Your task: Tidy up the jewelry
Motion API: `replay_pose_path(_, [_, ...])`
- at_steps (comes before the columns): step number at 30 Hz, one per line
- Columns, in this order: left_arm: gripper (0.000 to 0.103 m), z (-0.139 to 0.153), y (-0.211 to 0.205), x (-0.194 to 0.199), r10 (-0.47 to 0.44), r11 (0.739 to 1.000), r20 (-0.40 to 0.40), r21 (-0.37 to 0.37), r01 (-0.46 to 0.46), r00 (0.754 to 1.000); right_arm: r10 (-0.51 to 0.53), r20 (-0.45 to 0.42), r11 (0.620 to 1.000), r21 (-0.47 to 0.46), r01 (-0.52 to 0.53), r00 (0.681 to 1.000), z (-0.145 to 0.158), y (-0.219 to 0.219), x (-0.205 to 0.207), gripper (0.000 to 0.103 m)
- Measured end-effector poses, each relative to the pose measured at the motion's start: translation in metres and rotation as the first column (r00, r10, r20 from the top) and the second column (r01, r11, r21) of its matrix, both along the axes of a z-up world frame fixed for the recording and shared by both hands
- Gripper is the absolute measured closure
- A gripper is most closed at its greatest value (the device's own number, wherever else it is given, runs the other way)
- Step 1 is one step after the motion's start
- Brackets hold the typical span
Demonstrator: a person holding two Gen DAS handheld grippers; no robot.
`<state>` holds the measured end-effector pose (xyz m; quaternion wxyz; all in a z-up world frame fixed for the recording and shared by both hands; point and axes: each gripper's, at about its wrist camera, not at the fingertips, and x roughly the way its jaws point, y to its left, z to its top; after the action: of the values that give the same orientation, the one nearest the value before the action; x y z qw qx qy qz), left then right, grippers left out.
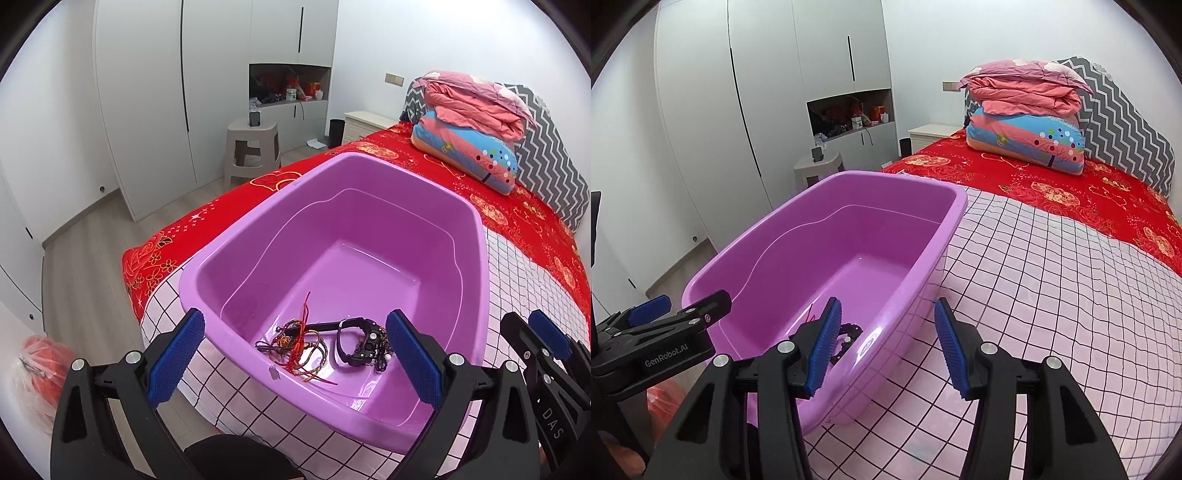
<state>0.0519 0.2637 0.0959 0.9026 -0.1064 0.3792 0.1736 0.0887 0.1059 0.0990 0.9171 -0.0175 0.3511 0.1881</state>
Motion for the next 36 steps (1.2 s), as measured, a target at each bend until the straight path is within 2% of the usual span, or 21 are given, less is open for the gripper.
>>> replay_pose_path(23, [0.006,0.0003,0.0006,-0.0003,-0.008,1.000,-0.006,-0.017,0.007,1.000,-0.002,0.007,1.000,-0.003,0.002,1.000,0.0039,0.0000,-0.0032,0.053])
replay_pose_path(36, [0.006,-0.0031,0.0024,-0.0026,-0.026,0.998,-0.003,-0.054,0.026,1.000,0.002,0.007,1.000,-0.003,-0.002,1.000,0.0051,0.0010,-0.0064,0.053])
